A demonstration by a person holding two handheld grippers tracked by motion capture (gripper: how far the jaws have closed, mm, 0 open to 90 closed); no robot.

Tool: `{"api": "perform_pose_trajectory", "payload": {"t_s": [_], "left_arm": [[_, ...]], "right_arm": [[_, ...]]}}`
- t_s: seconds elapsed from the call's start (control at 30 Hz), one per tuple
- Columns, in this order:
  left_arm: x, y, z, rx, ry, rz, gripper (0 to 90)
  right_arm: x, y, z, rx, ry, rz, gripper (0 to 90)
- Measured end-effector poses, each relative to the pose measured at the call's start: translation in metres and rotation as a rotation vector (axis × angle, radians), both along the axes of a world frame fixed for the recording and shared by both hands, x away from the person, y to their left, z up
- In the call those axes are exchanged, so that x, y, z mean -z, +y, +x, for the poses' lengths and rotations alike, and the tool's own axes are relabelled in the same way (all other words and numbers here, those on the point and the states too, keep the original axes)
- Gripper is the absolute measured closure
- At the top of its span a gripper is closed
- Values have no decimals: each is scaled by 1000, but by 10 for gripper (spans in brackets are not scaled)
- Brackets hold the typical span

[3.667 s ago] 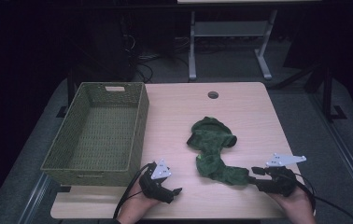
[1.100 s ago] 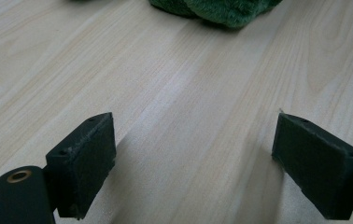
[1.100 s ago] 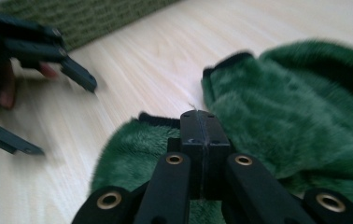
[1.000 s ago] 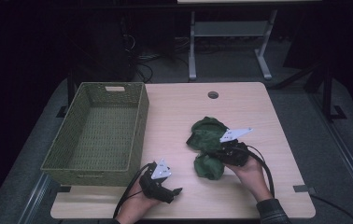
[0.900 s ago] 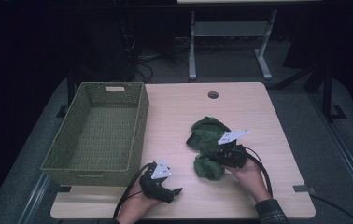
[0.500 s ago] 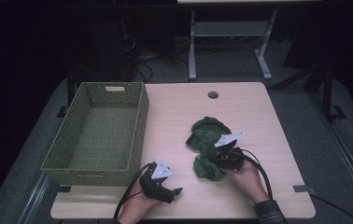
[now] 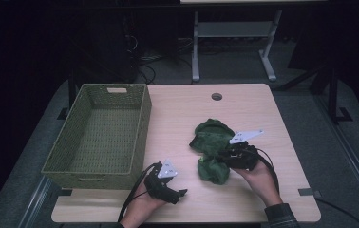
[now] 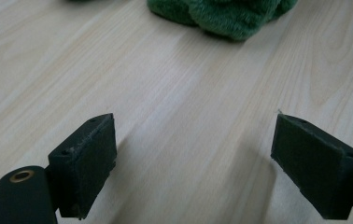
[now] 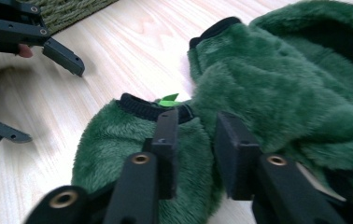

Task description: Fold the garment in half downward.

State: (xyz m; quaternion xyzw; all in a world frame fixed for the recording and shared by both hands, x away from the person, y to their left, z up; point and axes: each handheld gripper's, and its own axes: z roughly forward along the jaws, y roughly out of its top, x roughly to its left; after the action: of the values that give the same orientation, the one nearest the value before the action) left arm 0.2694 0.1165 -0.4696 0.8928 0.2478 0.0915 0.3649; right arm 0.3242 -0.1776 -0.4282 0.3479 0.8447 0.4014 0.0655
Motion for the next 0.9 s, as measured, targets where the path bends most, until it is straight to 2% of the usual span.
{"api": "perform_pose_trajectory", "payload": {"t_s": [0.13,0.2,0.47,0.53,0.6,0.83,0.87,0.9], "left_arm": [[-8,-4,8,2,-4,-1,138],[-14,-4,14,4,-17,-5,138],[-33,-9,39,-4,-28,-49,169],[-36,-12,45,-3,-33,-52,210],[-39,-16,52,2,-40,-54,230],[-52,-26,74,-22,-71,-77,351],[-54,-26,79,-22,-69,-78,368],[-55,-27,84,-24,-70,-83,386]], "right_arm": [[-9,-10,2,3,-28,4,663],[-13,-15,3,19,-41,24,660],[-18,-29,13,41,-48,9,645],[-18,-32,17,48,-53,25,645],[-19,-34,21,55,-44,14,643],[-22,-40,33,66,-51,37,618],[-22,-40,35,72,-37,29,613],[-22,-40,38,73,-48,19,612]]}}
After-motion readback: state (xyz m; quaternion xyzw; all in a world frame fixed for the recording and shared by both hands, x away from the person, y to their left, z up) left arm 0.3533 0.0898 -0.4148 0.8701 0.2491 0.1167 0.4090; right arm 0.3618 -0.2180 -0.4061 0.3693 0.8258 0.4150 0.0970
